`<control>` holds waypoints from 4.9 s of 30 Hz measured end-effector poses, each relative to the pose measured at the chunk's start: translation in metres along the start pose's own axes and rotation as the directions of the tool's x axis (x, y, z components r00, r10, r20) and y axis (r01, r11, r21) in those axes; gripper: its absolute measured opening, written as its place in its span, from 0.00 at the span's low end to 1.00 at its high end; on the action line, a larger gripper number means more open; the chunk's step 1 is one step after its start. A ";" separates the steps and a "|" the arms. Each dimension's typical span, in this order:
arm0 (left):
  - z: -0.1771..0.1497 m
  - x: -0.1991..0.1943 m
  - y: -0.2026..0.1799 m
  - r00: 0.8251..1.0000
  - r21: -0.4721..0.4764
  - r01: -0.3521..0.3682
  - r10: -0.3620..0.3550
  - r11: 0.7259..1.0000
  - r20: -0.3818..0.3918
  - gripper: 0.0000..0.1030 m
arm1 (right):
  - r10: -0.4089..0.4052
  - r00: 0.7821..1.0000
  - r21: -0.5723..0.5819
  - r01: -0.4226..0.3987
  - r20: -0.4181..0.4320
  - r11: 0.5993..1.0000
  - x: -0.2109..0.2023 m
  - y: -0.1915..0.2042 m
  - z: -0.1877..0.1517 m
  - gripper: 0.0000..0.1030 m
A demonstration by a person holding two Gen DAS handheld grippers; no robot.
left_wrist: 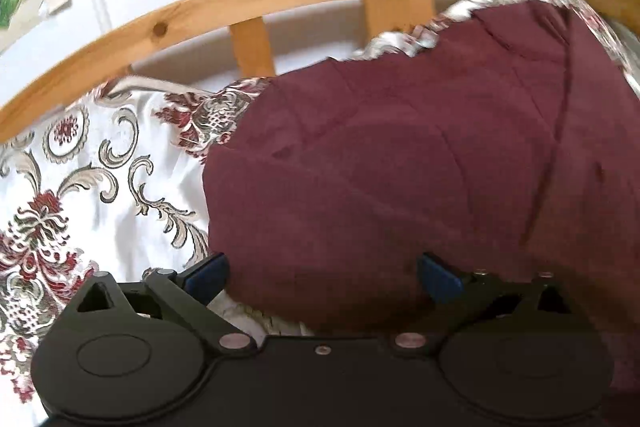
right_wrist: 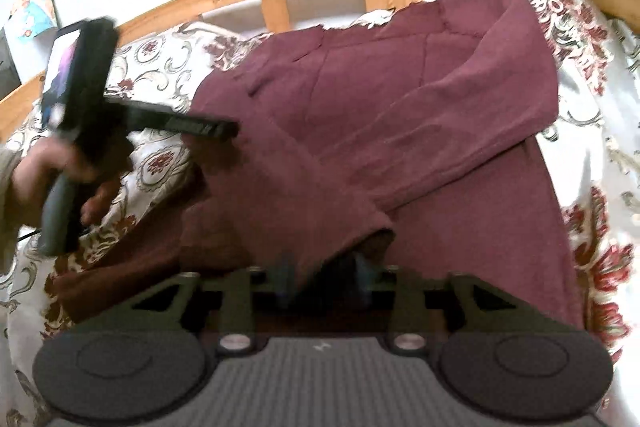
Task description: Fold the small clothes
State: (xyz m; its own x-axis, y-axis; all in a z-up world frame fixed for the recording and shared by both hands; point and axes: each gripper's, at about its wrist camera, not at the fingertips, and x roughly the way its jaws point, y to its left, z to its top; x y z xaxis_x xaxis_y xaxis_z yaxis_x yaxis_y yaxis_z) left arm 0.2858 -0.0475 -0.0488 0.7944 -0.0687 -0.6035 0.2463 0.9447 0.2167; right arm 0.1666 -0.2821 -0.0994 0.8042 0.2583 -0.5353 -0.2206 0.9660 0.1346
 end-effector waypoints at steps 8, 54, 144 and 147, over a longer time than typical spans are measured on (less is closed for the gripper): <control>-0.014 0.016 -0.011 0.994 0.043 -0.077 0.080 0.996 -0.080 0.98 | -0.093 0.995 -0.029 0.094 0.026 0.995 0.006 -0.004 0.000 0.69; -0.135 -0.146 -0.029 0.986 0.465 0.162 -0.129 0.870 -0.101 0.99 | -0.209 0.969 -0.459 0.129 -0.129 0.879 -0.071 -0.008 -0.052 1.00; 0.045 -0.183 0.000 1.000 0.310 0.014 -0.014 0.951 -0.001 0.07 | -0.459 0.751 -0.234 0.611 0.475 0.757 -0.116 0.034 0.032 0.07; 0.054 -0.139 -0.009 1.000 0.330 -0.019 0.024 0.944 -0.009 0.07 | -0.474 0.758 -0.228 0.610 0.448 0.759 -0.079 0.021 0.046 0.07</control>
State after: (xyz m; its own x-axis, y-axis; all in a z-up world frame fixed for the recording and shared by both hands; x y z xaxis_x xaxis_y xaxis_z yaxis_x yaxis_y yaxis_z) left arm 0.2029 -0.0632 0.0744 0.7947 -0.0435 -0.6054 0.4004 0.7872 0.4691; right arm 0.1236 -0.2814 -0.0162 0.9614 -0.2579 -0.0956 0.1971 0.8884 -0.4146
